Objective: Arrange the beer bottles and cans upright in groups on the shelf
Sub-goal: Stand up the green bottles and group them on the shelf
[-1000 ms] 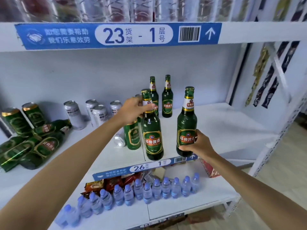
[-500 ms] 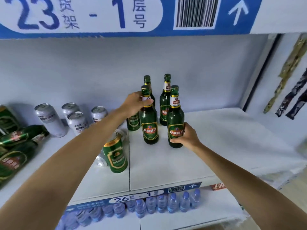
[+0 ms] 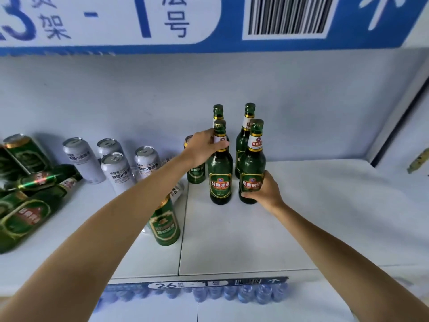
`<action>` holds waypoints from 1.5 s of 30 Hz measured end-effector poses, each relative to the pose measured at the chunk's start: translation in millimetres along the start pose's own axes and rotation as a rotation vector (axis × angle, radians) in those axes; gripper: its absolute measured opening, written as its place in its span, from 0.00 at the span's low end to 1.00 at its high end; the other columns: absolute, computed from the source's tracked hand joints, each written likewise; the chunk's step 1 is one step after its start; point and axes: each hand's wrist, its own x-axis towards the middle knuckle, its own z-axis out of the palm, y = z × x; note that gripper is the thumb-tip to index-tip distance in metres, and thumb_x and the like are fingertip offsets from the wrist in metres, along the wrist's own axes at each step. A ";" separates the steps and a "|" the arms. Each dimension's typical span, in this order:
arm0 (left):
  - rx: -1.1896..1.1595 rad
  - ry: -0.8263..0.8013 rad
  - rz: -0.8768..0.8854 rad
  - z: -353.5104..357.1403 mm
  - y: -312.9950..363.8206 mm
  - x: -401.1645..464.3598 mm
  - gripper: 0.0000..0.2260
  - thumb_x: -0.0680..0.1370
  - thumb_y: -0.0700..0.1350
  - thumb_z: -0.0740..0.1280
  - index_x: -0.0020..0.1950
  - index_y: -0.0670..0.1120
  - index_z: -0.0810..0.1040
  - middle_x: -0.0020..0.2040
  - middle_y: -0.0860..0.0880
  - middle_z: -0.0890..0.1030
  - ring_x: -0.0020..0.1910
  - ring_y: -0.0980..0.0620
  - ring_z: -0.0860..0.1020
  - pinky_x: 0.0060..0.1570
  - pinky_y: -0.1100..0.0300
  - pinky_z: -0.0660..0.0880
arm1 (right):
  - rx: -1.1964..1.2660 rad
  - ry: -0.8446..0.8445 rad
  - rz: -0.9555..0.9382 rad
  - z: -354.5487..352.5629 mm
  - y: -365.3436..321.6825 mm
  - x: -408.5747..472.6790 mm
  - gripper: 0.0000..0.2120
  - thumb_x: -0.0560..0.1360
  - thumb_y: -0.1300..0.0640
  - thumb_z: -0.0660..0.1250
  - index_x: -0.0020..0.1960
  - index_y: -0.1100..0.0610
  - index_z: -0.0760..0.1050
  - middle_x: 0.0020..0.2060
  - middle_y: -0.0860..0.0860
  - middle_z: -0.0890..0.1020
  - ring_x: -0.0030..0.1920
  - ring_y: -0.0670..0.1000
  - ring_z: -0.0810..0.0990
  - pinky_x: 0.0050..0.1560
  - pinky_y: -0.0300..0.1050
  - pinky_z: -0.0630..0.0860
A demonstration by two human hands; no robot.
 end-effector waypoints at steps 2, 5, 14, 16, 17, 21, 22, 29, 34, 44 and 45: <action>0.013 0.001 -0.006 1.2 2.7 -0.7 0.14 0.78 0.51 0.66 0.58 0.44 0.76 0.53 0.46 0.82 0.52 0.47 0.79 0.56 0.51 0.75 | -0.020 0.004 -0.013 0.1 -1.1 -0.7 0.39 0.52 0.52 0.82 0.59 0.56 0.70 0.54 0.54 0.80 0.54 0.55 0.80 0.55 0.53 0.78; 0.025 0.010 -0.014 1.9 4.2 -1.3 0.13 0.78 0.51 0.65 0.58 0.44 0.76 0.54 0.46 0.82 0.53 0.48 0.79 0.54 0.53 0.74 | -0.034 0.001 -0.003 0.4 -1.9 -1.7 0.39 0.54 0.53 0.82 0.60 0.57 0.70 0.55 0.54 0.79 0.55 0.55 0.80 0.54 0.52 0.79; -0.049 -0.031 -0.055 1.5 8.3 -8.1 0.15 0.79 0.50 0.65 0.62 0.44 0.74 0.57 0.47 0.80 0.51 0.53 0.75 0.50 0.60 0.66 | -0.039 -0.122 0.052 -8.6 -13.6 -6.1 0.36 0.59 0.59 0.82 0.63 0.59 0.70 0.56 0.55 0.81 0.58 0.56 0.80 0.57 0.49 0.76; -0.045 -0.089 -0.065 -0.6 9.9 -11.6 0.16 0.79 0.51 0.64 0.64 0.44 0.74 0.56 0.49 0.79 0.53 0.52 0.75 0.50 0.60 0.65 | -0.096 -0.139 0.072 -15.2 -20.4 -9.3 0.33 0.63 0.57 0.80 0.64 0.60 0.72 0.59 0.58 0.80 0.61 0.57 0.78 0.58 0.49 0.75; -0.027 -0.126 -0.065 -2.5 10.9 -12.5 0.17 0.80 0.52 0.63 0.64 0.44 0.73 0.55 0.50 0.78 0.55 0.51 0.75 0.51 0.59 0.65 | -0.181 -0.133 0.095 -20.5 -23.9 -11.5 0.35 0.65 0.53 0.79 0.67 0.61 0.70 0.62 0.59 0.77 0.63 0.58 0.76 0.61 0.52 0.73; 0.145 -0.108 -0.077 -26.6 7.2 -20.9 0.28 0.80 0.60 0.58 0.71 0.41 0.68 0.66 0.46 0.74 0.63 0.46 0.73 0.55 0.56 0.67 | -0.599 -0.142 0.147 -44.8 -33.7 -31.4 0.38 0.70 0.40 0.70 0.71 0.59 0.65 0.68 0.59 0.70 0.68 0.60 0.69 0.64 0.55 0.71; 0.196 -0.088 -0.084 -35.5 4.9 -23.7 0.30 0.79 0.62 0.58 0.73 0.42 0.66 0.70 0.44 0.72 0.67 0.45 0.71 0.60 0.54 0.68 | -0.673 -0.150 0.141 -49.8 -37.7 -37.8 0.36 0.71 0.39 0.68 0.71 0.59 0.66 0.67 0.58 0.70 0.67 0.60 0.70 0.63 0.54 0.72; 0.672 -0.013 -0.073 -101.9 -12.0 -95.1 0.29 0.78 0.65 0.54 0.73 0.51 0.67 0.72 0.49 0.71 0.71 0.45 0.68 0.67 0.51 0.63 | -0.898 -0.068 -0.094 -50.6 -95.7 -91.0 0.23 0.75 0.41 0.62 0.61 0.58 0.73 0.54 0.57 0.78 0.56 0.59 0.77 0.54 0.50 0.74; 0.823 0.025 -0.172 -139.9 -24.1 -167.2 0.25 0.78 0.65 0.55 0.65 0.50 0.76 0.62 0.46 0.79 0.61 0.43 0.75 0.57 0.52 0.70 | -0.808 -0.082 -0.302 -31.9 -163.5 -127.5 0.20 0.77 0.41 0.59 0.53 0.56 0.76 0.48 0.55 0.80 0.50 0.57 0.79 0.46 0.48 0.75; 0.901 0.016 -0.332 -240.1 -97.6 -288.2 0.25 0.78 0.65 0.54 0.55 0.48 0.80 0.50 0.46 0.82 0.50 0.45 0.80 0.51 0.51 0.77 | -0.586 -0.210 -0.534 53.0 -272.9 -203.6 0.21 0.77 0.42 0.60 0.57 0.58 0.77 0.55 0.58 0.79 0.55 0.59 0.78 0.50 0.48 0.74; 0.902 0.018 -0.344 -251.4 -110.3 -297.5 0.25 0.78 0.64 0.54 0.53 0.48 0.81 0.48 0.46 0.83 0.48 0.46 0.80 0.50 0.51 0.77 | -0.589 -0.216 -0.540 68.4 -279.1 -211.0 0.20 0.77 0.43 0.60 0.56 0.58 0.77 0.53 0.58 0.79 0.54 0.59 0.78 0.48 0.48 0.73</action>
